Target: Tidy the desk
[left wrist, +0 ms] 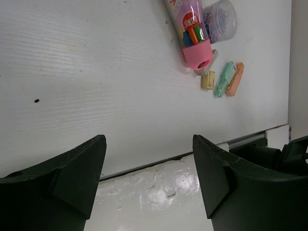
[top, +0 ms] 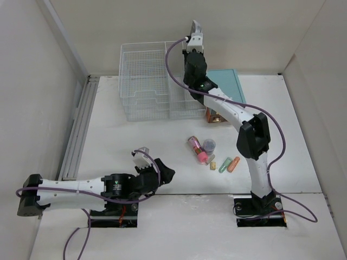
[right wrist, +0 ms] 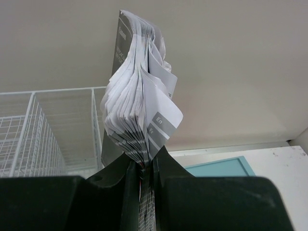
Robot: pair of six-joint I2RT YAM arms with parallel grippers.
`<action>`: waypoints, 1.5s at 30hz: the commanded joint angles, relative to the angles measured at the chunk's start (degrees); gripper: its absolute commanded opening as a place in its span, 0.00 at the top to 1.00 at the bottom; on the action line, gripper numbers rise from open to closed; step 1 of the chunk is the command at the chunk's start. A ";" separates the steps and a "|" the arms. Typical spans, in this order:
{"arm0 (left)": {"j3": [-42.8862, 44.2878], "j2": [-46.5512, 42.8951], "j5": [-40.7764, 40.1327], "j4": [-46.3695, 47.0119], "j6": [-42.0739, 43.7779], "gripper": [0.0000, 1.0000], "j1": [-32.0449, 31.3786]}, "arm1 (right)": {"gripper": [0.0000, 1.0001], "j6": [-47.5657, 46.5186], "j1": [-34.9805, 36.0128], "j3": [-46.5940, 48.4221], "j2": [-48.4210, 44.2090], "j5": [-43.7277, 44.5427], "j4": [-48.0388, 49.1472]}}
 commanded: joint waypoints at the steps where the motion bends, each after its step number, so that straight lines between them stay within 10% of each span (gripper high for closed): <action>1: -0.28 0.72 -0.15 0.82 -1.03 0.31 -0.43 | 1.00 1.54 0.59 -1.01 0.55 0.82 13.65; 14: -1.33 0.72 -0.15 -0.24 -1.55 0.32 -0.43 | 1.00 -0.66 1.12 -9.36 4.85 2.84 24.11; 19: -1.34 0.20 -0.15 -0.24 -2.08 0.32 -0.43 | 0.34 -1.79 1.74 -15.07 1.00 0.39 24.11; 29: -0.28 1.51 -0.67 3.88 1.61 0.32 -0.43 | 0.19 -0.40 4.72 -28.78 -17.19 -2.43 15.07; 32: 1.03 3.27 -1.54 5.90 4.33 0.32 -0.43 | 0.29 2.59 5.52 -32.74 -26.06 -6.28 3.96; 36: 4.02 10.10 -4.18 9.77 6.44 0.37 -0.43 | 1.00 5.14 3.33 -38.81 -39.42 -25.06 -13.90; 39: 6.38 15.12 -5.24 11.89 5.31 0.45 2.20 | 1.00 11.38 -2.89 -41.18 -46.11 -41.16 -28.04; 43: 10.26 24.25 -3.15 16.53 7.49 0.51 8.26 | 0.35 13.41 -10.55 -51.88 -55.33 -52.24 -30.74; 45: 10.88 26.81 2.62 22.15 9.87 0.51 14.23 | 0.24 16.30 -12.84 -57.43 -59.02 -57.41 -30.03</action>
